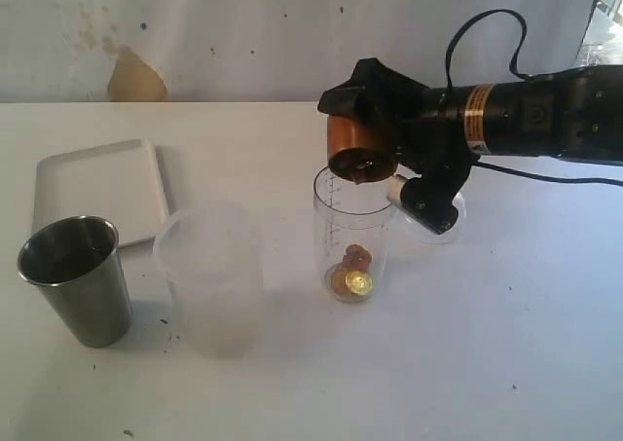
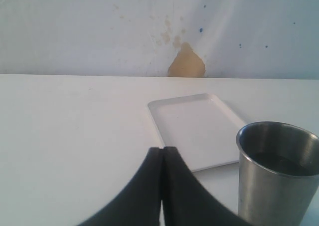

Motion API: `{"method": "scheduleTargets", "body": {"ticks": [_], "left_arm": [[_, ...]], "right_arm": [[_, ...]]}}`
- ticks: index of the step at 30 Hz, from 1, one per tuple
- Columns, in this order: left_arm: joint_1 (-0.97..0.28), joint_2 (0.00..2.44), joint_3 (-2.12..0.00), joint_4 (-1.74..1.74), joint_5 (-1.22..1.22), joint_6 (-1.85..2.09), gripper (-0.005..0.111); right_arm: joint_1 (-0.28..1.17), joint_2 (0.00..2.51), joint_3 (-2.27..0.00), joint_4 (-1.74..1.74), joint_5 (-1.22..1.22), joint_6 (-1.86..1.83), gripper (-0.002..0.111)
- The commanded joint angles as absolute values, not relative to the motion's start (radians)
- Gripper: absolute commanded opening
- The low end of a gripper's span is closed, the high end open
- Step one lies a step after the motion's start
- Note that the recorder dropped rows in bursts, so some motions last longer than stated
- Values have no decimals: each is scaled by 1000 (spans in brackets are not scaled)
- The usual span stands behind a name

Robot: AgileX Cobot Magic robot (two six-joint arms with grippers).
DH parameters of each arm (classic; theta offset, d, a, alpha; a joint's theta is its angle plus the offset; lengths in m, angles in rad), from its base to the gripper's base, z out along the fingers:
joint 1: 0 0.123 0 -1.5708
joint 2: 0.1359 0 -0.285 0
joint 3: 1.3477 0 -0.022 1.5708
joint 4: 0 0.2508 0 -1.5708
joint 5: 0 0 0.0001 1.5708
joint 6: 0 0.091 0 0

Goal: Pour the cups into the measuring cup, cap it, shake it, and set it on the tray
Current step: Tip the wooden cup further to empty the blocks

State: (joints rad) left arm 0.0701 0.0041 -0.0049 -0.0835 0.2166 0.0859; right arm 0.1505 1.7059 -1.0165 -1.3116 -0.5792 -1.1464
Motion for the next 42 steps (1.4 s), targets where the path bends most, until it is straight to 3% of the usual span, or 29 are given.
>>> {"method": "scheduleTargets", "body": {"ticks": [1, 42], "left_arm": [[67, 0, 0, -81, 209, 80, 0], [67, 0, 0, -81, 209, 80, 0]], "right_arm": [[150, 1702, -1026, -1294, -639, -1173, 0], [150, 1702, -1027, -1237, -650, -1460, 0]]}}
